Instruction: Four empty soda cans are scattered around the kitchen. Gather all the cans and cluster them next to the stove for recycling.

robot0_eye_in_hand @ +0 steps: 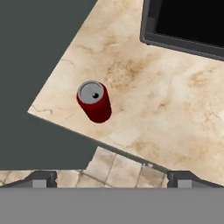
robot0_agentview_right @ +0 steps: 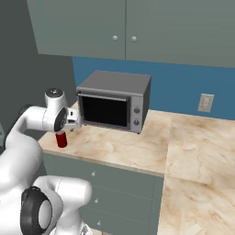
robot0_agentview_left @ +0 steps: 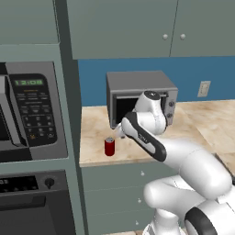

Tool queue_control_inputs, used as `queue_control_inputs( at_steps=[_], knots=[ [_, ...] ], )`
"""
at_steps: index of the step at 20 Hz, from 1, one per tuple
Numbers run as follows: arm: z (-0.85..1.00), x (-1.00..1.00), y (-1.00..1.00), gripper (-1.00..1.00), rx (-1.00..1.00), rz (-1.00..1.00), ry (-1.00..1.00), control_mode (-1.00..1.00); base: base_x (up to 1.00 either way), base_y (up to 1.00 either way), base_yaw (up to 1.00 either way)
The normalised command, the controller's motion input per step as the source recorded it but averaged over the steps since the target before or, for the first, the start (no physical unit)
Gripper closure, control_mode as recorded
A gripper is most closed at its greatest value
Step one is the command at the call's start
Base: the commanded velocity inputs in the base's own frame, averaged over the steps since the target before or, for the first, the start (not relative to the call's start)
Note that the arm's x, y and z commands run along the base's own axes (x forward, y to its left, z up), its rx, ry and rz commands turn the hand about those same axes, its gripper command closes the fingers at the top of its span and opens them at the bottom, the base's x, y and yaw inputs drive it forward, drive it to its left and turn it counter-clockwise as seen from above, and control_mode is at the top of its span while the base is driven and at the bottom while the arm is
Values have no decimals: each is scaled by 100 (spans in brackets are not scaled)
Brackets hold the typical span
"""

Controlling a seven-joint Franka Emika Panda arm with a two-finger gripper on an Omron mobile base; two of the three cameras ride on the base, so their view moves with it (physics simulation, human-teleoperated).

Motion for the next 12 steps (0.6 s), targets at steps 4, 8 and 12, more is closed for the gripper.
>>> queue_control_inputs(
  at_steps=[4, 8, 12],
  knots=[
    [-5, 13, 33, -100, -1, 3, -9, -100, 0, 0, 0],
    [-7, 17, 27, -100, 0, 0, -1, -100, 0, 0, 0],
    [-9, 12, 23, -100, 0, 0, 0, -100, 0, 0, 0]
  ],
)
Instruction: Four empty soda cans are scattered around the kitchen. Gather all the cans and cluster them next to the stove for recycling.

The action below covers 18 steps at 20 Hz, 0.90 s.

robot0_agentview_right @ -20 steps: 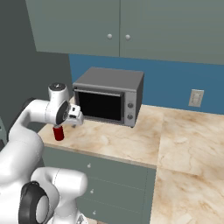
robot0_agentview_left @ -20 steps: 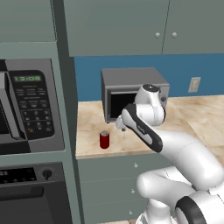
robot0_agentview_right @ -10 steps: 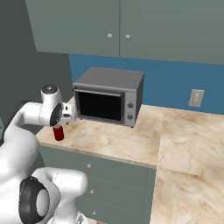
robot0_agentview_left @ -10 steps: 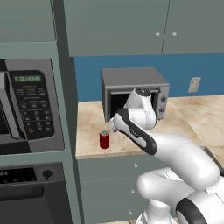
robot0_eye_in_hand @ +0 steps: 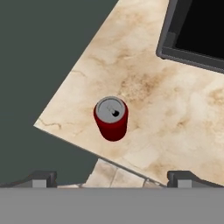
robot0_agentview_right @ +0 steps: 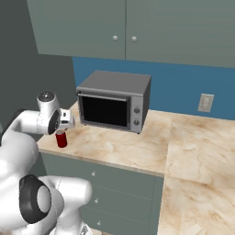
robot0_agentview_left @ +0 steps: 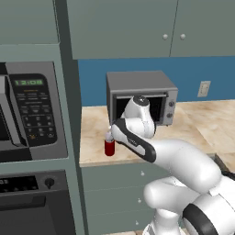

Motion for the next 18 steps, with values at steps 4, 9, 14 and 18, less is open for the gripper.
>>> queue_control_inputs(
  at_steps=[4, 9, 14, 18],
  knots=[
    [-9, 11, 13, -100, 0, 0, 0, -100, 0, 0, 0],
    [-1, 12, 0, -100, 0, 0, 4, -100, 0, 0, 0],
    [-1, 13, 0, -100, 0, 2, 3, -100, 0, 0, 0],
    [-6, 14, 0, -100, 0, 2, 5, -100, 0, 0, 0]
  ],
)
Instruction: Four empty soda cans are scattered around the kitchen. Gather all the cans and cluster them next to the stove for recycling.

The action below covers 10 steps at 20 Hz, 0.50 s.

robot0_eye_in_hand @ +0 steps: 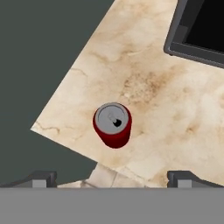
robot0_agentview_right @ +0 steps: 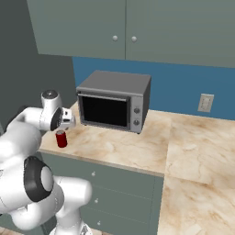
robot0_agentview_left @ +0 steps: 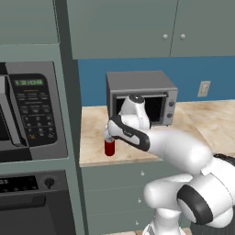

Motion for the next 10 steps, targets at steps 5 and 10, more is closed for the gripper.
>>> queue_control_inputs(
  at_steps=[5, 10],
  knots=[
    [-11, 12, 1, -100, 0, 3, 4, -100, 0, 0, 0],
    [-18, 14, 13, -100, 0, 0, 5, -100, 0, 0, 0]
  ],
)
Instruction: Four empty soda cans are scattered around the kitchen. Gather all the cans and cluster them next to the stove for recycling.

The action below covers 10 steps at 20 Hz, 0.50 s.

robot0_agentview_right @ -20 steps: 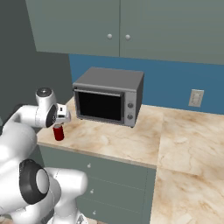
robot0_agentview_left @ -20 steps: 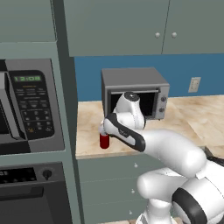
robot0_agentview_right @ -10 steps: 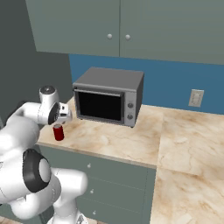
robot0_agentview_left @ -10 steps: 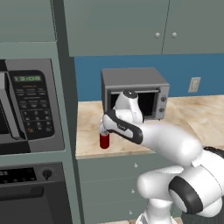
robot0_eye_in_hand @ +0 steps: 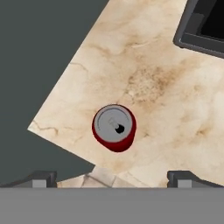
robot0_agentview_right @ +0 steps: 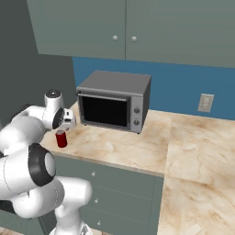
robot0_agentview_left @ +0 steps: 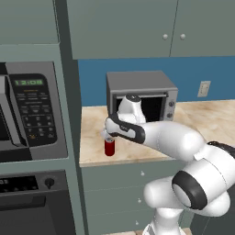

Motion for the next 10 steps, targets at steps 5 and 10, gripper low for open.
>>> queue_control_inputs(
  at_steps=[5, 10],
  knots=[
    [-20, 14, 16, -100, 0, 0, 5, -100, 0, 0, 0],
    [-21, 20, 13, -100, -12, 0, 6, -100, 0, 0, 0]
  ],
)
